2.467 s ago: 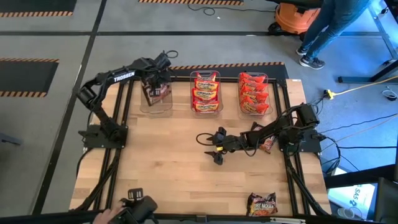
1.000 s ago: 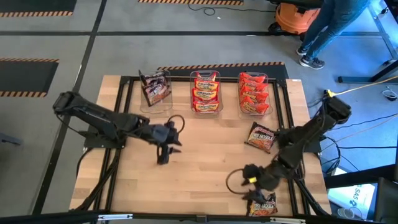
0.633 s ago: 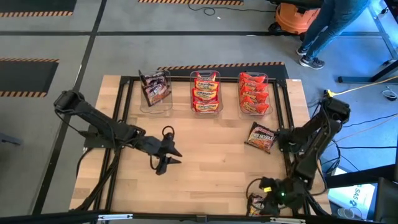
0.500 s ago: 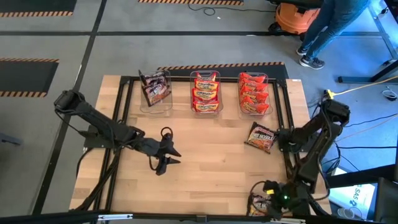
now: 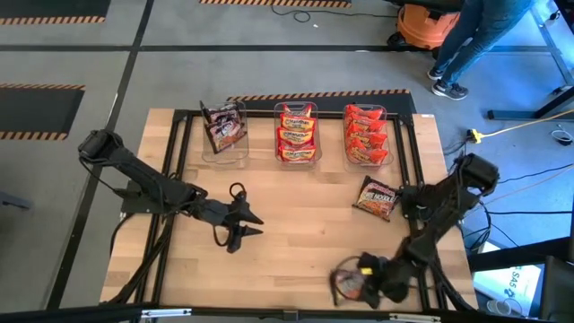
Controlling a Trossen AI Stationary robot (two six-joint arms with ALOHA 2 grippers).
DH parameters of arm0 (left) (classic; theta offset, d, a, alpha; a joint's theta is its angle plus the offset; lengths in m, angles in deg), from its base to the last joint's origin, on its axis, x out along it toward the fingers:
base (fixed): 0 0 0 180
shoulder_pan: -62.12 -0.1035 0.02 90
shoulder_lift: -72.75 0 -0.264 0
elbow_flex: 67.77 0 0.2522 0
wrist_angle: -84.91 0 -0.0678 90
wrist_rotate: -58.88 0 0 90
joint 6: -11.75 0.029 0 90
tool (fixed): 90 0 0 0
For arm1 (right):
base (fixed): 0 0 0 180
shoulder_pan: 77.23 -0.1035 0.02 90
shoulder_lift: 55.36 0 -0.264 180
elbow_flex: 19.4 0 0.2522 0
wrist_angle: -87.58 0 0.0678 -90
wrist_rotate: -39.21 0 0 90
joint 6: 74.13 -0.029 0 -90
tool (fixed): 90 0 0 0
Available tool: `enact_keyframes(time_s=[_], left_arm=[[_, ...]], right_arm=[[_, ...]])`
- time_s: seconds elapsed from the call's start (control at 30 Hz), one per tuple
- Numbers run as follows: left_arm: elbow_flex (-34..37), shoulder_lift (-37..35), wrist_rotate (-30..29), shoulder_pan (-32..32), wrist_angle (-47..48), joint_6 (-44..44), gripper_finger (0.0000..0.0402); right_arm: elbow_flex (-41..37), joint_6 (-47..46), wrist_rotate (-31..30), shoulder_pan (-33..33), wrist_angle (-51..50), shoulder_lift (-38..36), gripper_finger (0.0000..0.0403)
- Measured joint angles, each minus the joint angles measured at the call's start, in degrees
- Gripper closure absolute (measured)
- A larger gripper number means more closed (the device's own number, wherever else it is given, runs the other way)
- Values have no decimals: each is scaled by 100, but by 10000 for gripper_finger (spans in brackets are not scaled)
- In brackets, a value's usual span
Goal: Sort Maruchan noodles
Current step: Put the black noodle pack into the left transparent bin
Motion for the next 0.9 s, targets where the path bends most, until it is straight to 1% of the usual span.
enact_keyframes(time_s=[0.07, 0.2, 0.47, 0.57, 0.7, 0.8, 0.9], left_arm=[[1, 127, -78, 30, -152, -21, 270], [-4, 629, -57, 63, -966, -20, 270], [-1, 1954, 14, 61, -2345, -398, 270], [-2, 2502, 38, 61, -3160, -649, 270], [-24, 3211, 219, 61, -4265, -906, 270], [-258, 3629, 323, 72, -4422, -959, 270], [-678, 4045, 519, 134, -4424, -854, 272]], right_arm=[[-2, 570, -323, 306, -19, 17, 82], [-21, 1727, -979, 875, 57, 30, 82], [-21, 3310, -1436, 1833, 25, 30, 82], [-21, 3667, -1629, 2135, 45, 30, 82], [-21, 3944, -1631, 2401, 44, 28, 82], [-21, 4141, -1668, 2473, 46, 28, 82], [-21, 4387, -1838, 2463, 50, 26, 82]])
